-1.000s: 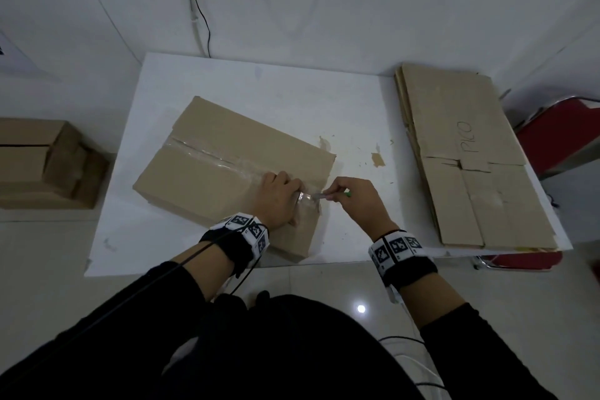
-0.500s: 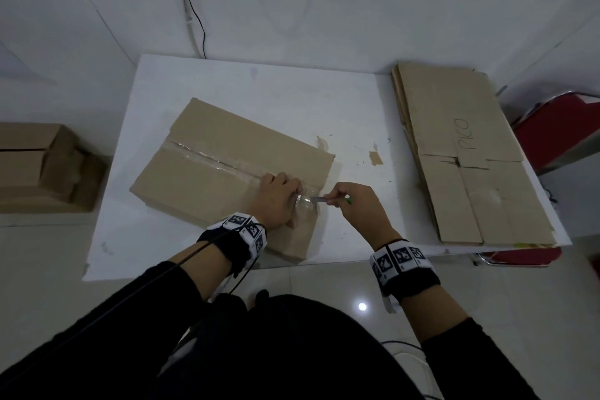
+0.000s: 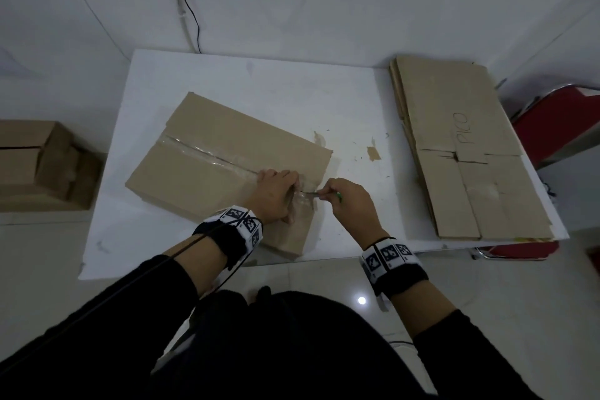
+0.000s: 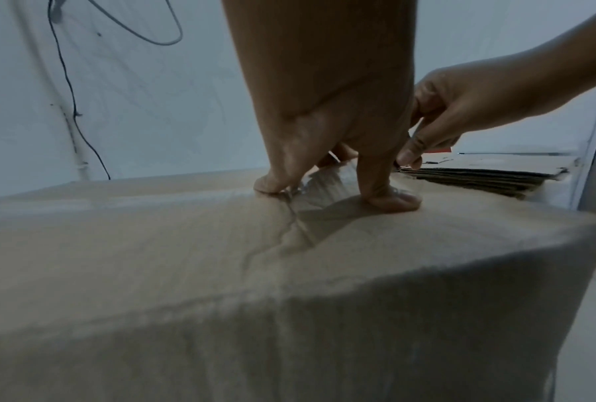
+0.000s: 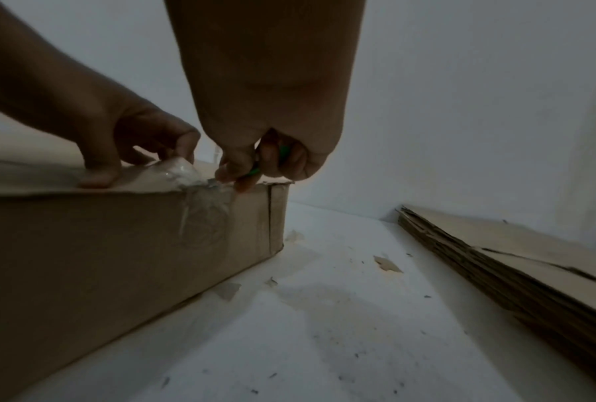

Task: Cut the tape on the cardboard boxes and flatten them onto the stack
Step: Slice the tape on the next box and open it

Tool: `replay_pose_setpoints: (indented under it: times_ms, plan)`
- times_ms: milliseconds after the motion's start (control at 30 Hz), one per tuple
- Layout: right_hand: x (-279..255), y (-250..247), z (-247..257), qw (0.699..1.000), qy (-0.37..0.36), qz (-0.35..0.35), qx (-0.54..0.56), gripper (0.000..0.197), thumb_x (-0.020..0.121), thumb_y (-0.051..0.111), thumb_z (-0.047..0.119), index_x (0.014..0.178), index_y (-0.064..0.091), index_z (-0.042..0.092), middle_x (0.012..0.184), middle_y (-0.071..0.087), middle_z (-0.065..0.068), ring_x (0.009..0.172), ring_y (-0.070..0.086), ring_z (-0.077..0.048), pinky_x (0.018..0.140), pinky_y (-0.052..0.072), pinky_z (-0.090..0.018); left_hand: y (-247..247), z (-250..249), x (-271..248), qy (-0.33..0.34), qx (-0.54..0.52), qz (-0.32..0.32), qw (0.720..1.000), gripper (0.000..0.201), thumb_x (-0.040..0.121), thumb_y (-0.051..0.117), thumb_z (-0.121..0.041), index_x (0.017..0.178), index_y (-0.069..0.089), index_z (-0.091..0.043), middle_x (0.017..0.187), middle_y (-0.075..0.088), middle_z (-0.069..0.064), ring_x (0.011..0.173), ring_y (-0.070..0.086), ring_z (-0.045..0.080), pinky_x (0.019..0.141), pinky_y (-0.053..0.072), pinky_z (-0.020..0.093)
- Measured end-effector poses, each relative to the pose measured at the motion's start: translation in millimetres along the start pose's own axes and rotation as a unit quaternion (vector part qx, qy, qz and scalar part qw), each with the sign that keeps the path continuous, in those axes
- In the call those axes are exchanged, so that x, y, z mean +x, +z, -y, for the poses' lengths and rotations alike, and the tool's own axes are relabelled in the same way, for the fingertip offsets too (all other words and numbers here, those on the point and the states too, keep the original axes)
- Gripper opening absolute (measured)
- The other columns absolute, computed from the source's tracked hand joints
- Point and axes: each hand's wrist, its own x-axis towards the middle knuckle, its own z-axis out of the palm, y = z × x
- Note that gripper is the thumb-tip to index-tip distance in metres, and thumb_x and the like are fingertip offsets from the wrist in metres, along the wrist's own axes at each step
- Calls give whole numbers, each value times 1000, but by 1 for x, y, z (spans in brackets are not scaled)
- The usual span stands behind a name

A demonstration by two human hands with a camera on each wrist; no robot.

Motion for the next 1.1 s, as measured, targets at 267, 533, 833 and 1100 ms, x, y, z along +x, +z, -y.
replay_pose_setpoints:
  times_ms: [267,533,833,1100]
  plan:
    - [-7,-4,-6,999,27,-21,4,13,92,59,9,83,67,15,87,70,4,79,61,-16,68,51,-40,2,-14,5,-64,25,27,997,77,50,78,-62,115,64,-24,109,57,5,112,42,26,110,19,43]
    - [-4,-4,-14,996,60,6,66,13,89,64,13,79,68,21,77,66,11,76,63,-13,69,53,-38,8,-14,-3,-65,1,-27,998,60,56,85,-46,109,64,-27,107,54,-3,113,41,25,113,12,44]
    - [-6,3,-9,984,102,0,146,11,87,70,10,78,69,17,77,68,-3,68,62,-8,61,44,-12,8,-11,-1,-70,-27,-32,997,58,53,87,-42,104,65,-25,99,48,-12,112,41,24,109,8,36]
    - [-11,10,-2,995,57,-55,61,12,93,61,11,83,63,19,77,59,17,77,54,-4,65,45,-30,7,-14,0,-70,-14,-27,997,59,55,85,-47,107,66,-25,101,50,-9,114,40,27,113,10,42]
